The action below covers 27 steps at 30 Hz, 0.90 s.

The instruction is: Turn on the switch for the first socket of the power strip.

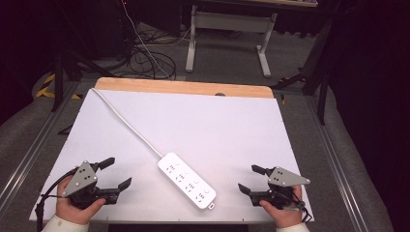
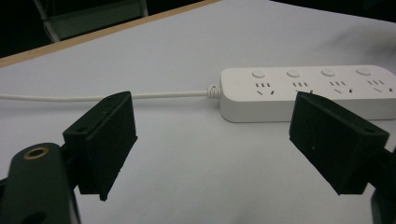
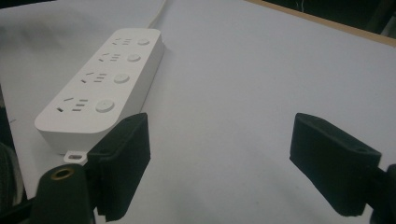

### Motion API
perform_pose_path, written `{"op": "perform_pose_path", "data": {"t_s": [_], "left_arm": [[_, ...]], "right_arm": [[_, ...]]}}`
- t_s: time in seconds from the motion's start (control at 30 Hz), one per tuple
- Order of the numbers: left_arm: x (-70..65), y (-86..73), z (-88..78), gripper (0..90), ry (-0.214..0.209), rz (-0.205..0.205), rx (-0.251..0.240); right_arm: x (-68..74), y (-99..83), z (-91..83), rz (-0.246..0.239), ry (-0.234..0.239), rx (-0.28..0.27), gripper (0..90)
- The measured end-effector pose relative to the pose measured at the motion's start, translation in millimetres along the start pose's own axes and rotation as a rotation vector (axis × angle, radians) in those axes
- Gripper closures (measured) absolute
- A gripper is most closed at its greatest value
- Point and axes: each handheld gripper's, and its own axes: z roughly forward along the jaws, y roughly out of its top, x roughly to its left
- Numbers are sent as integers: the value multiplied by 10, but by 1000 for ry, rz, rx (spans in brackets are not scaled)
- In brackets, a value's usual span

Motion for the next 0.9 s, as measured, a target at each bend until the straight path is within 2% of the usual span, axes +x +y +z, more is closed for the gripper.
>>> {"op": "perform_pose_path", "data": {"t_s": [0.17, 0.63, 0.9], "left_arm": [[-3, 12, -5, 188, 9, 26, 19], [-8, 56, -29, 225, -1, 20, 20], [-17, 89, -24, 233, 2, 39, 41]], "right_arm": [[8, -6, -1, -4, 1, 3, 215], [9, -14, -1, 2, 13, -1, 232], [6, -16, -1, 4, 12, 1, 237]]}}
